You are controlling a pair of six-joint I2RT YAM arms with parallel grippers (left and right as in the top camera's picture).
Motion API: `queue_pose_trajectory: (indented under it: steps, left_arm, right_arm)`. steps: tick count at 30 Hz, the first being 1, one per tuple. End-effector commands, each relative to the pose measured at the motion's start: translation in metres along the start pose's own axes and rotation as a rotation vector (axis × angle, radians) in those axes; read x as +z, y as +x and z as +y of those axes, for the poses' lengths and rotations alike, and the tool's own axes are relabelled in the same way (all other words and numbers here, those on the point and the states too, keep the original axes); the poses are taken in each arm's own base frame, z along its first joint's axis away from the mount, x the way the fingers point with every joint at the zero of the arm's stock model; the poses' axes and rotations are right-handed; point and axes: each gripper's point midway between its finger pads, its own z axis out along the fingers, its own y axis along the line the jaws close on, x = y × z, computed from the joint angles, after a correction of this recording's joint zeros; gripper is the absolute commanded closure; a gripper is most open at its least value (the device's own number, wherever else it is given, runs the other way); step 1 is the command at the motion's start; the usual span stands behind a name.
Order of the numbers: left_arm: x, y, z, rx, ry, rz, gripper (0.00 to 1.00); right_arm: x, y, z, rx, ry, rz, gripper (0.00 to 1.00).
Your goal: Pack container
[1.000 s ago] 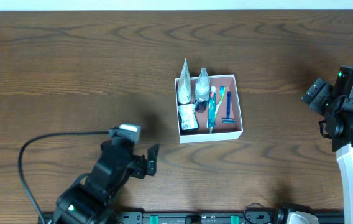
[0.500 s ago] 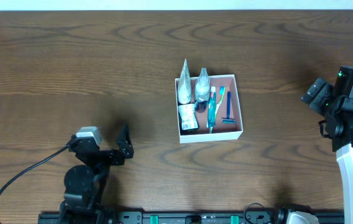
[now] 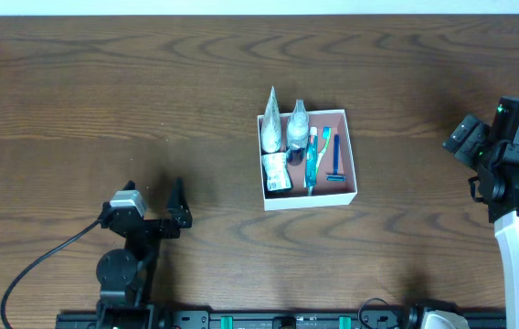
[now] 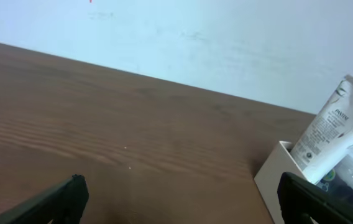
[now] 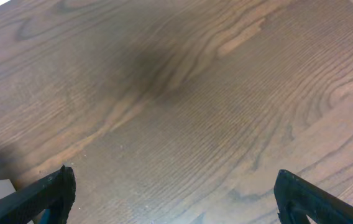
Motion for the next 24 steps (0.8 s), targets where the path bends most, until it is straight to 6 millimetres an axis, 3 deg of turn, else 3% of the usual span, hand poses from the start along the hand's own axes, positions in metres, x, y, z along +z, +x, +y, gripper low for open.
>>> queue_pose_trajectory:
  steps: [1, 6, 9, 24]
  left_arm:
    - [-0.002, -0.001, -0.001, 0.03, 0.015, -0.042, 0.02]
    - [-0.003, 0.008, 0.001, 0.036, 0.01, -0.013, 0.02]
    - [-0.003, 0.026, 0.005, 0.037, -0.005, 0.061, 0.02]
    - [-0.003, 0.025, 0.005, 0.071, -0.006, 0.057, 0.02]
  right_arm:
    - [-0.001, -0.003, -0.005, 0.009, 0.017, -0.009, 0.01]
    - [-0.001, -0.003, -0.005, 0.009, 0.017, -0.009, 0.01]
    - [-0.001, -0.003, -0.005, 0.009, 0.017, -0.009, 0.01]
    - [-0.001, -0.003, -0.005, 0.009, 0.017, -0.009, 0.01]
